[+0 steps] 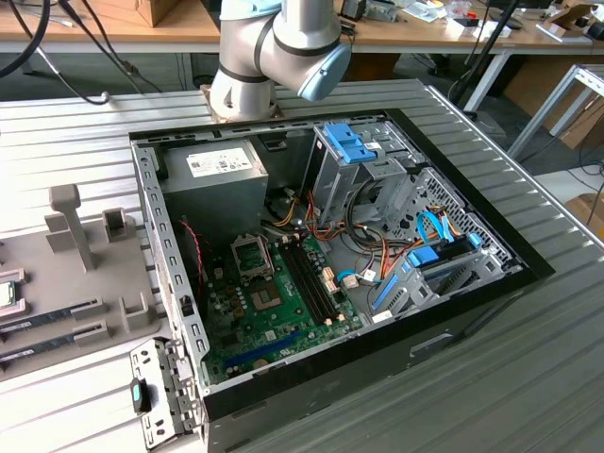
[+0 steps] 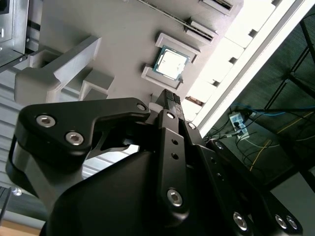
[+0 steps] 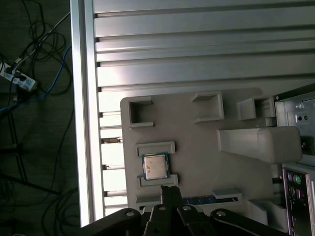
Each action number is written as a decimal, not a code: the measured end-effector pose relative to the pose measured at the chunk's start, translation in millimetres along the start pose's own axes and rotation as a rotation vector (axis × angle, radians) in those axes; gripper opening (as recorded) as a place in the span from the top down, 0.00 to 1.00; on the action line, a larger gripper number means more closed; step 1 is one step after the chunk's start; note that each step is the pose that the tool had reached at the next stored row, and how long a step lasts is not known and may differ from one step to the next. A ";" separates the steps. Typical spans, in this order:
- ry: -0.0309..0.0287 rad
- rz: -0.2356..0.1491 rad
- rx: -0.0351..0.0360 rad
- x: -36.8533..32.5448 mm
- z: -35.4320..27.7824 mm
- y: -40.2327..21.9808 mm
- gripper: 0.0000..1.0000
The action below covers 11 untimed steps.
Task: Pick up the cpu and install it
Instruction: 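Reach for the cpu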
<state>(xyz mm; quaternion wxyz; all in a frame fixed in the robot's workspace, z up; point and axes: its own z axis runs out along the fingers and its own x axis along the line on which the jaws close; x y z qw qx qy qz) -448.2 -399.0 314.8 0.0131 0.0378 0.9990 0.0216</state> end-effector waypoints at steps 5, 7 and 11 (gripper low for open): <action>0.0000 0.000 0.0001 0.3 1.6 -0.1 0.89; 0.0000 0.000 0.0000 0.4 2.4 -0.1 0.89; 0.0000 0.000 0.0000 0.7 3.5 -0.2 0.89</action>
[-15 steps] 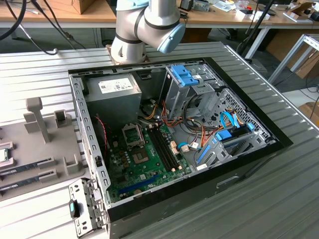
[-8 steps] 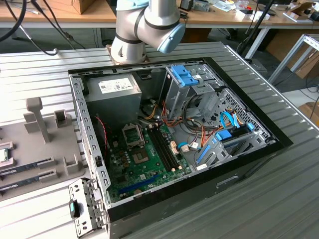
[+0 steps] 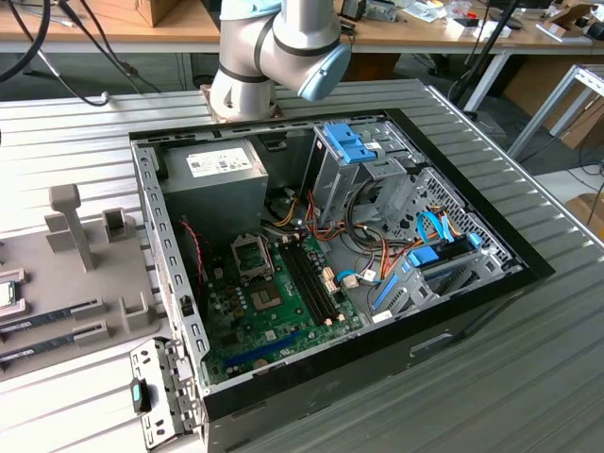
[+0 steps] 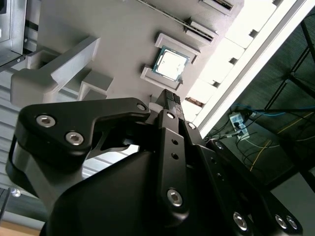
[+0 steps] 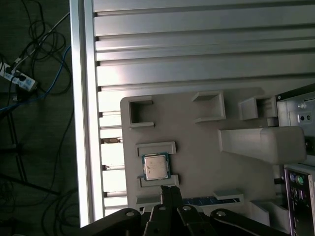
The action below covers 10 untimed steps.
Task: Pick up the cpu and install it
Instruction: 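Reach for the cpu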
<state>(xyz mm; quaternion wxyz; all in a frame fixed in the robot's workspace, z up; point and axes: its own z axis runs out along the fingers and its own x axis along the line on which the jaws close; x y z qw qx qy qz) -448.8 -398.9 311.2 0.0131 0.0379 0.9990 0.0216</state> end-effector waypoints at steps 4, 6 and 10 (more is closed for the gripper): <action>0.0000 0.000 0.0000 0.2 1.0 -0.1 0.89; 0.0000 0.000 0.0000 0.3 1.5 -0.1 0.89; -0.0001 0.000 -0.0001 0.5 2.6 -0.1 0.89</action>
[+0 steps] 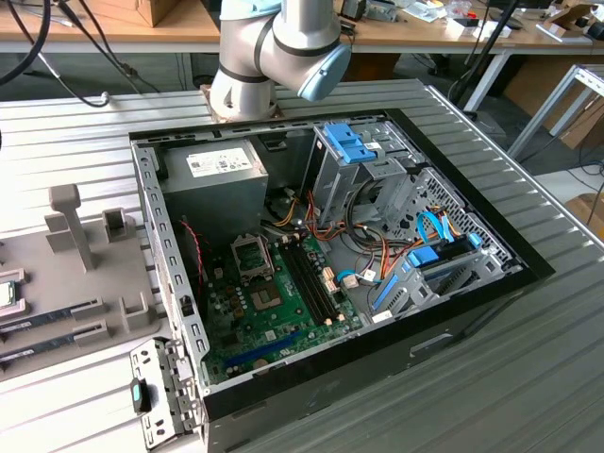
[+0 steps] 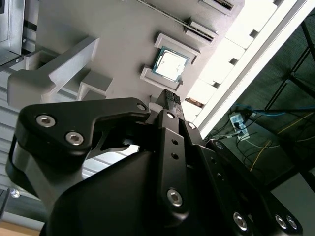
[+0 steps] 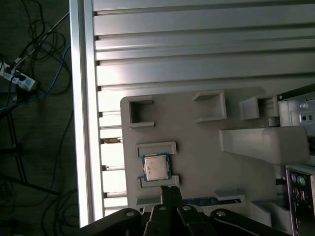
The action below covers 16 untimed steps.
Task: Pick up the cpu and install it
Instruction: 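Reach for the cpu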
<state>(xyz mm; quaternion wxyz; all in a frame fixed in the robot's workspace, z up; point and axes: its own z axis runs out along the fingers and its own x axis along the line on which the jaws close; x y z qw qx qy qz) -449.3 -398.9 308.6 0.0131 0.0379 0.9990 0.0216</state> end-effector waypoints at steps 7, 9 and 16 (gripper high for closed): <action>0.0001 0.000 0.0000 0.2 2.3 -0.1 0.89; 0.0001 0.000 0.0000 0.2 2.9 -0.2 0.89; 0.0001 0.000 0.0001 0.6 5.1 -0.3 0.89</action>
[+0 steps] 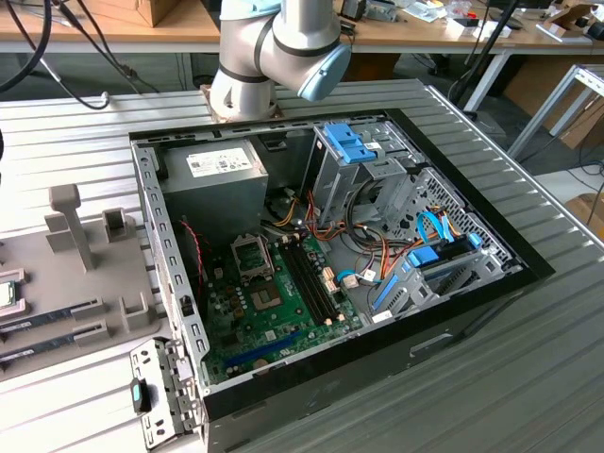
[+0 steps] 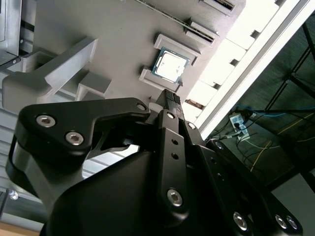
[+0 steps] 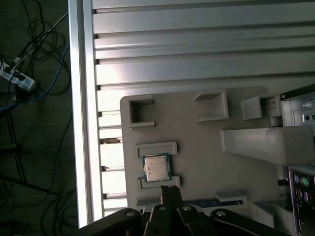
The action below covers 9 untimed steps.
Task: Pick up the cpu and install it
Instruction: 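Reach for the cpu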
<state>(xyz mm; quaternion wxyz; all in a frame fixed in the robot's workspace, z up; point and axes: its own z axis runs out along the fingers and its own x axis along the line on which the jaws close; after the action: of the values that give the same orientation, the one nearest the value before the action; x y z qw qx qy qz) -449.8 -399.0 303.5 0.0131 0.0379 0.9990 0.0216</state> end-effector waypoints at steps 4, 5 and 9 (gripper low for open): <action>-0.0002 0.000 -0.0001 0.7 1.2 -0.1 0.89; -0.0001 0.000 0.0000 0.9 1.4 -0.1 0.89; 0.0000 0.000 0.0000 2.0 2.4 -0.2 0.89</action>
<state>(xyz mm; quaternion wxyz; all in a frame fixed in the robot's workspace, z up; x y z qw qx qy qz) -451.7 -398.9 301.0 0.0131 0.0379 0.9990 0.0216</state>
